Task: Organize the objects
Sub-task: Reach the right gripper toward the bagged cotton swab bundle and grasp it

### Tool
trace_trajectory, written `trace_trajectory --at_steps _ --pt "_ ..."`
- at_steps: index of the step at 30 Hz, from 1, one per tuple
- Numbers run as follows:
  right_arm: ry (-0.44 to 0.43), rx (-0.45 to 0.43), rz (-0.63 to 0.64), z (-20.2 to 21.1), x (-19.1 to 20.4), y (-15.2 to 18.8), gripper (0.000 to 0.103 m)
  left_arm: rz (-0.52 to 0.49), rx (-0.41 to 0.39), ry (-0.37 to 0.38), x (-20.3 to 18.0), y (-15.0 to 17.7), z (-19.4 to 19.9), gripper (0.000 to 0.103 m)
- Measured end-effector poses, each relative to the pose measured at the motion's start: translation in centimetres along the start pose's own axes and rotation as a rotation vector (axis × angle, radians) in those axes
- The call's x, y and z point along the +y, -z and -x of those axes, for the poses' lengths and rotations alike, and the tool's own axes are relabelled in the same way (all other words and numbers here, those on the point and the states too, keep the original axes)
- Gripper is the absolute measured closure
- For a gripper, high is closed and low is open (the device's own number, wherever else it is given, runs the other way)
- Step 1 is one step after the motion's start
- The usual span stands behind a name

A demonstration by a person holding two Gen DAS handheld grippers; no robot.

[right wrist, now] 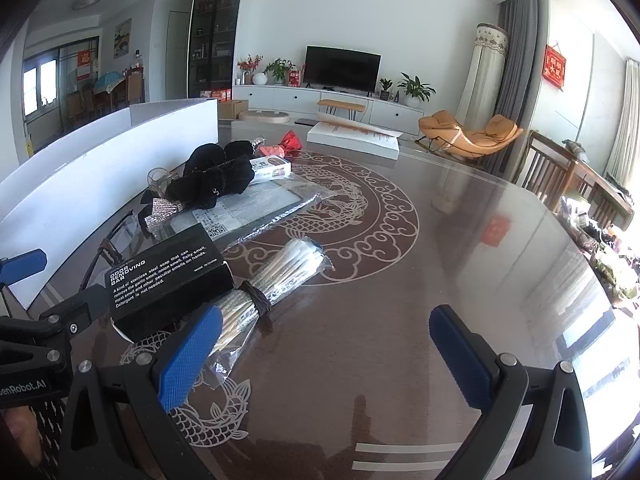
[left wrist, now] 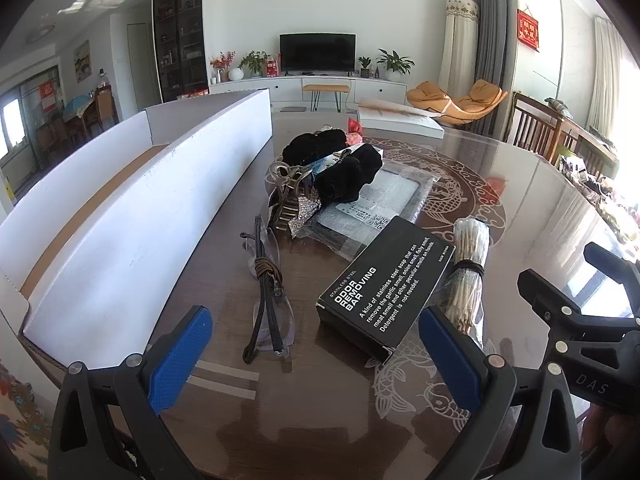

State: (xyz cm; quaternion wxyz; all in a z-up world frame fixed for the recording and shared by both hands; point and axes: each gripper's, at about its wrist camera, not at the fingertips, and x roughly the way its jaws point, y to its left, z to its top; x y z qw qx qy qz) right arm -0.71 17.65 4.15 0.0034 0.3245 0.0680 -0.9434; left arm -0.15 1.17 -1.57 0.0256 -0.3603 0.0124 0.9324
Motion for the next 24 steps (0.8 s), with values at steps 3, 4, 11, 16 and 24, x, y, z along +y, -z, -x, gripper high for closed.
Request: trace_trajectory --at_steps 3,4,11,16,24 --pt "0.006 -0.065 -0.035 1.1 -0.5 -0.2 0.000 -0.023 -0.010 0.011 -0.5 0.1 0.2 0.000" --pt "0.004 -0.084 -0.045 1.5 -0.6 -0.3 0.000 -0.028 -0.016 0.011 -0.6 0.1 0.2 0.000" --pt "-0.021 -0.068 -0.009 1.7 -0.1 -0.1 0.000 -0.025 -0.032 0.007 -0.6 0.0 0.4 0.000" --pt "-0.021 -0.047 0.004 1.5 0.3 0.2 0.000 -0.007 -0.034 0.008 0.0 -0.1 0.3 0.000" --pt "-0.008 -0.001 0.012 0.3 0.8 0.8 0.000 -0.007 -0.045 0.004 0.2 -0.1 0.7 0.000"
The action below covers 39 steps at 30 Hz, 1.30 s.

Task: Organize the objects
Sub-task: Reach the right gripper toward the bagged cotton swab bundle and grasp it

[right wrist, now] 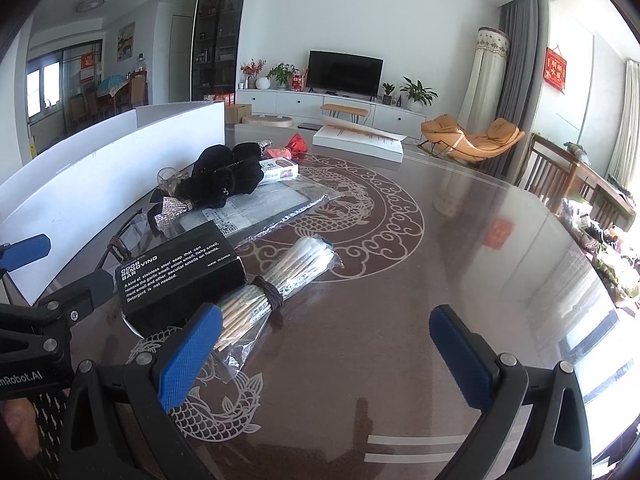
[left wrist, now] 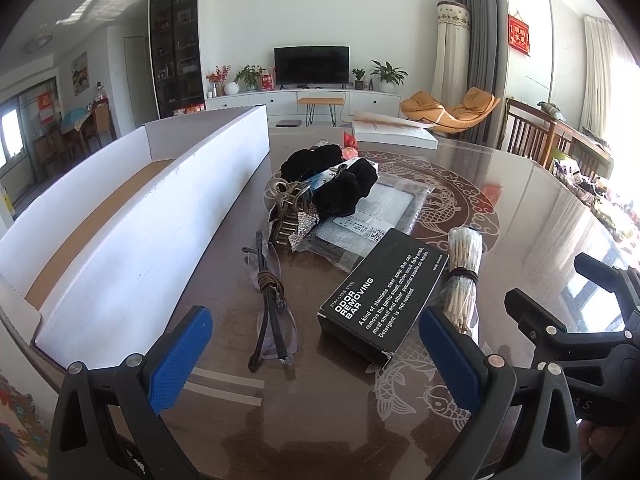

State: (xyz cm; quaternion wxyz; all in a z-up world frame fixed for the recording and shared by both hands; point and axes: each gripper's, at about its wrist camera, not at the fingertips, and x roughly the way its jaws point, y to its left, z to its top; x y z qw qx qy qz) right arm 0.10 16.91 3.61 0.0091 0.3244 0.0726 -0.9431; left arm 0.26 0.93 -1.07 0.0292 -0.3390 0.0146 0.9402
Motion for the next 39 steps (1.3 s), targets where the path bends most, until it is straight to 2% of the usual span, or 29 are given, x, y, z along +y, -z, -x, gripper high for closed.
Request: trace_trajectory --at_steps 5,9,15,18,24,32,35,39 --pt "0.002 0.024 -0.017 -0.5 -0.9 -0.5 0.000 0.015 0.030 0.006 1.0 0.4 0.2 0.000" --pt "-0.118 0.081 -0.063 -1.6 -2.3 -1.6 0.000 0.024 0.037 -0.007 2.1 0.9 0.5 0.000" --pt "-0.176 0.225 -0.086 -4.8 -2.4 -2.5 0.000 0.069 0.058 -0.011 3.2 1.1 0.1 0.000" --pt "-0.217 0.269 -0.086 -5.7 -1.4 -2.5 0.000 0.070 0.056 -0.011 3.3 1.1 0.1 0.000" --pt "-0.211 0.334 -0.026 -8.3 1.1 -2.6 0.003 0.074 0.055 -0.014 3.4 1.1 0.0 0.000" --pt "-0.185 0.374 0.012 -10.5 1.8 -3.2 0.008 0.086 0.060 -0.013 3.6 1.0 -0.3 0.000" --pt "-0.196 0.380 0.024 -10.9 2.2 -3.2 0.017 0.084 0.063 -0.016 3.6 1.0 -0.4 0.000" --pt "-0.183 0.347 0.037 -10.6 2.1 -3.1 0.033 0.086 0.071 -0.017 3.6 1.0 -0.6 0.000"
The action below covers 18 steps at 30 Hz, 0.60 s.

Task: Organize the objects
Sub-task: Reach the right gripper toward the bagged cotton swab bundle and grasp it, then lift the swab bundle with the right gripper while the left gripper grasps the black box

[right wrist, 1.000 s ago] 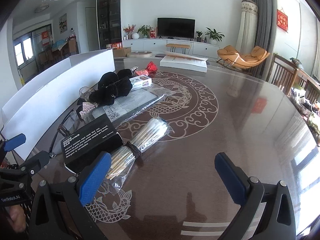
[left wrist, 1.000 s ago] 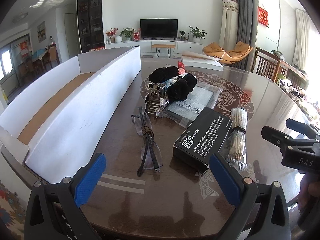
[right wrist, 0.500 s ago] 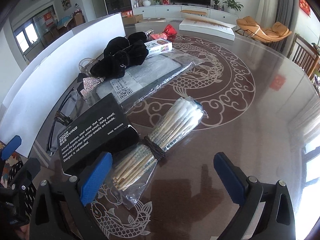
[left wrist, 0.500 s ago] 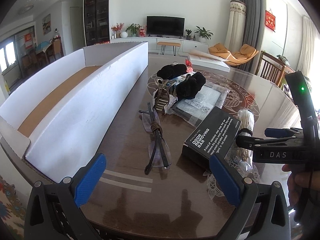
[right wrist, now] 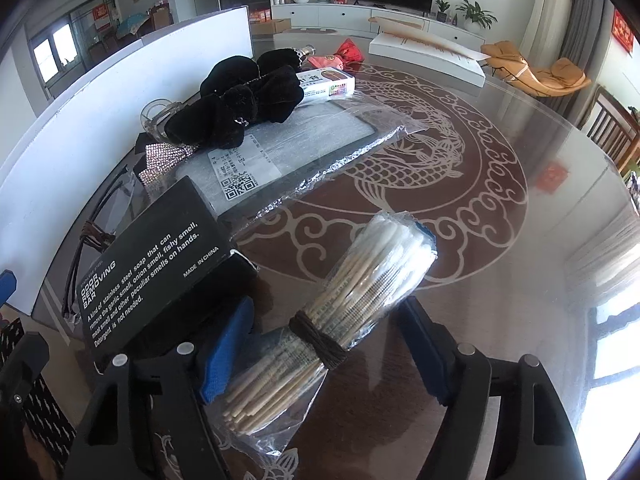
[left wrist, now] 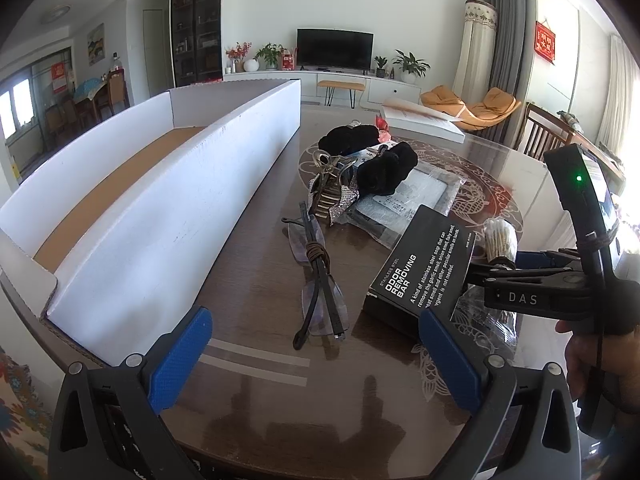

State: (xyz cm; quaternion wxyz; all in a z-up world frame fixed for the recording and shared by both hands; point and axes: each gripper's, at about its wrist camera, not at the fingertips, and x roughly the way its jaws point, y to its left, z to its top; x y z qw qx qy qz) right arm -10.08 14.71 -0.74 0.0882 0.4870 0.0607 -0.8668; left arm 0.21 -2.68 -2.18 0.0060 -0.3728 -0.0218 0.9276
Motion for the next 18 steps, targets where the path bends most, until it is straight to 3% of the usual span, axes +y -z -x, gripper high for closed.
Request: trace_trajectory --at_steps 3,6,16,18 --pt "0.020 -0.018 -0.023 0.4 -1.0 0.3 0.055 0.001 0.007 0.000 0.0 0.0 -0.2 0.000" --pt "0.041 -0.029 -0.059 0.9 -2.9 0.9 0.063 -0.004 0.016 -0.004 -0.1 0.1 -0.4 0.000" --pt "0.149 -0.057 -0.159 2.4 -10.0 3.5 0.063 -0.024 0.040 0.013 -0.7 0.2 -0.8 0.000" --pt "0.154 -0.070 -0.155 2.5 -10.3 3.7 0.055 -0.029 0.051 0.015 -0.7 0.3 -0.9 0.000"
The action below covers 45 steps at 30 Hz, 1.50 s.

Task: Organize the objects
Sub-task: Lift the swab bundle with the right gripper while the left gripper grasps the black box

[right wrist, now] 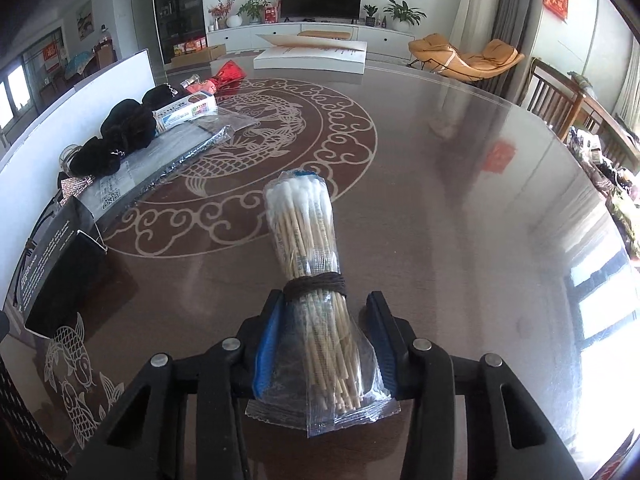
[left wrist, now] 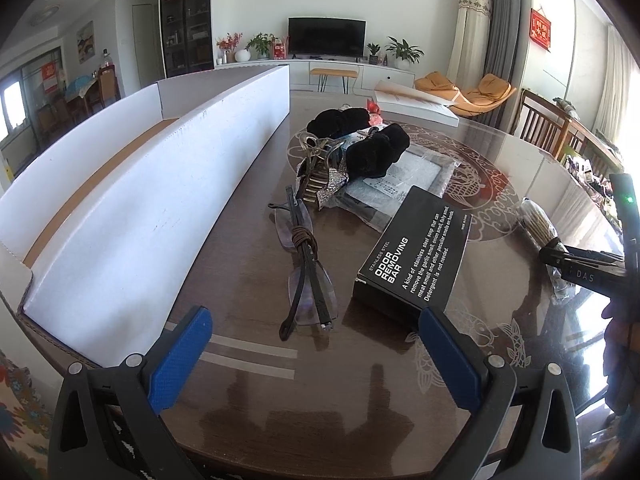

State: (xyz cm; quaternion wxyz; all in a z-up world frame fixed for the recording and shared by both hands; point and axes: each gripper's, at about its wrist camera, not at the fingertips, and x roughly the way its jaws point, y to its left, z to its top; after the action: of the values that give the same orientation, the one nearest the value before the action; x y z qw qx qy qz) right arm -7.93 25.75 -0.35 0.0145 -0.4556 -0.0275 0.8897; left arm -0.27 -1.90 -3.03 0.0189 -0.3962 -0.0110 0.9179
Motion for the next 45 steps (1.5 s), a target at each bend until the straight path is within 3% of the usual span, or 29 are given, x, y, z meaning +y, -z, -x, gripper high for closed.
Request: trace_trajectory --at_steps 4,9,12,16,22,26,27,30,32,33,35,38,45 --pt "-0.001 -0.010 -0.003 -0.2 -0.3 0.2 0.029 -0.003 0.019 -0.001 0.1 0.1 -0.2 0.000" --pt "-0.012 -0.030 -0.005 0.0 0.2 0.9 0.018 0.022 0.025 0.080 0.8 -0.1 0.0 0.000" --pt "-0.025 -0.035 -0.016 0.0 0.3 1.2 0.017 0.037 0.008 0.165 1.0 -0.9 0.1 0.000" --pt "-0.046 -0.030 -0.017 -0.1 0.2 1.2 0.015 -0.065 0.066 0.201 -1.1 -3.3 -1.9 0.000" --pt "-0.080 0.027 0.019 -0.3 0.4 0.5 0.015 -0.219 0.157 0.180 -5.7 -5.0 -5.4 0.000" --pt "-0.118 0.105 0.082 -0.7 1.0 -0.8 0.015 -0.249 0.212 0.174 -7.7 -5.7 -7.1 0.000" --pt "-0.125 0.115 0.098 -0.7 1.1 -1.2 0.015 -0.254 0.223 0.174 -8.1 -5.8 -7.4 0.002" --pt "-0.145 0.149 0.143 -0.9 1.5 -2.1 0.015 -0.259 0.252 0.143 -8.7 -5.5 -8.5 0.023" --pt "-0.155 0.179 0.159 -1.3 1.7 -2.4 0.017 -0.230 0.232 0.143 -8.5 -5.6 -8.4 0.038" --pt "-0.161 0.193 0.164 -1.6 1.8 -2.5 0.027 -0.216 0.232 0.135 -8.4 -5.7 -8.4 0.045" --pt "-0.163 0.189 0.187 -1.6 2.0 -2.7 0.038 -0.165 0.231 0.157 -7.9 -5.6 -8.3 0.045" --pt "-0.172 0.188 0.197 -1.2 2.3 -3.1 0.075 -0.110 0.209 0.168 -7.2 -5.0 -7.4 0.045" --pt "-0.196 0.172 0.149 0.7 2.2 -3.5 0.074 -0.016 0.144 0.236 -5.6 -5.2 -3.4 0.045"
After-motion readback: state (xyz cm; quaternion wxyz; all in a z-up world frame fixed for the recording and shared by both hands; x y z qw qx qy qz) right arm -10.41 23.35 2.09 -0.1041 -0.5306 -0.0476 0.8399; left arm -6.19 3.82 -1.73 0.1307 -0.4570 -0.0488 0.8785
